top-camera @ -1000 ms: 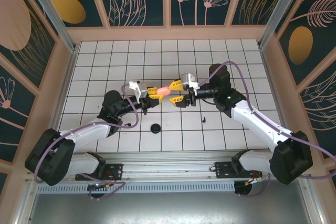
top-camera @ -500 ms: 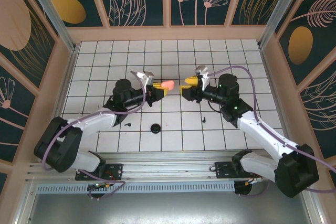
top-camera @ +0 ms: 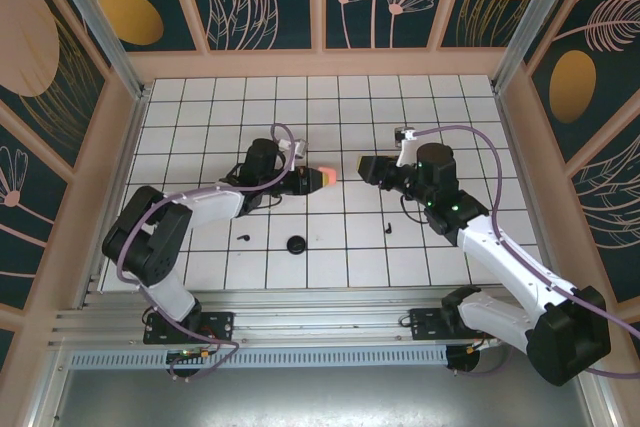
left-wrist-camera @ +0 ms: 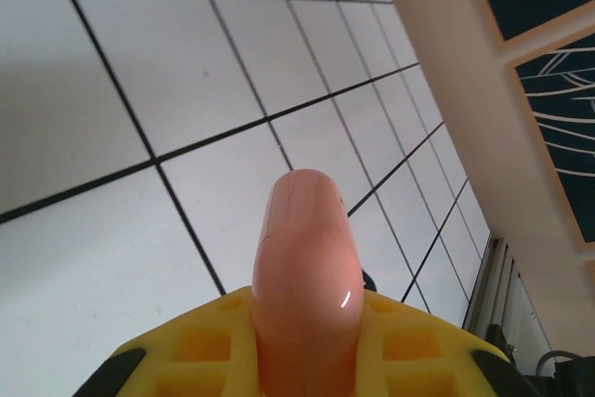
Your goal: Insert the wireless bluetooth earbuds into the charging case
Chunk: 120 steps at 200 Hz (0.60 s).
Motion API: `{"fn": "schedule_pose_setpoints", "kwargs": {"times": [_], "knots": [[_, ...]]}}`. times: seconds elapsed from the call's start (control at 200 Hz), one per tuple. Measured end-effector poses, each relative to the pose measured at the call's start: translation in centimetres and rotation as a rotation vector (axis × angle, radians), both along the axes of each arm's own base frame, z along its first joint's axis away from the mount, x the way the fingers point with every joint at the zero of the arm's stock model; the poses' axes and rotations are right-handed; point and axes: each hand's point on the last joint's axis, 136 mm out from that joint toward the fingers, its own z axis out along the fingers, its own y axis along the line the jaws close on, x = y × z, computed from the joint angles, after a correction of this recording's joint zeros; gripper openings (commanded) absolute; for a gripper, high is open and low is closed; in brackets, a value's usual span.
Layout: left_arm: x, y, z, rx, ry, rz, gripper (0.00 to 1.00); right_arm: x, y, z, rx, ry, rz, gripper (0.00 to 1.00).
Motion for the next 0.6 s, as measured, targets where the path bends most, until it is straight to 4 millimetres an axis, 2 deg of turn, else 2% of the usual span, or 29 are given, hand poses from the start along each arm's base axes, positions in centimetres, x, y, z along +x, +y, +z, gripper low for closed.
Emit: {"fn": "schedule_pose_setpoints", "kwargs": {"times": [0.22, 0.305, 0.52, 0.601], "knots": [[0.3, -0.1, -4.3, 0.075, 0.143, 0.016, 0.07, -0.4, 0.2, -0.6, 0.001, 0.041, -0.006, 0.52], [0.2, 0.1, -5.5, 0.103, 0.178, 0.024, 0.11, -0.5, 0.2, -1.0, -0.008, 0.053, -0.008, 0.52], [-0.2, 0.8, -7.1, 0.153, 0.223, 0.046, 0.17, -0.6, 0.3, -1.4, -0.027, 0.073, -0.013, 0.52], [-0.2, 1.1, -7.4, 0.171, 0.227, 0.057, 0.26, -0.4, 0.5, -1.2, -0.032, 0.075, -0.014, 0.53]]}}
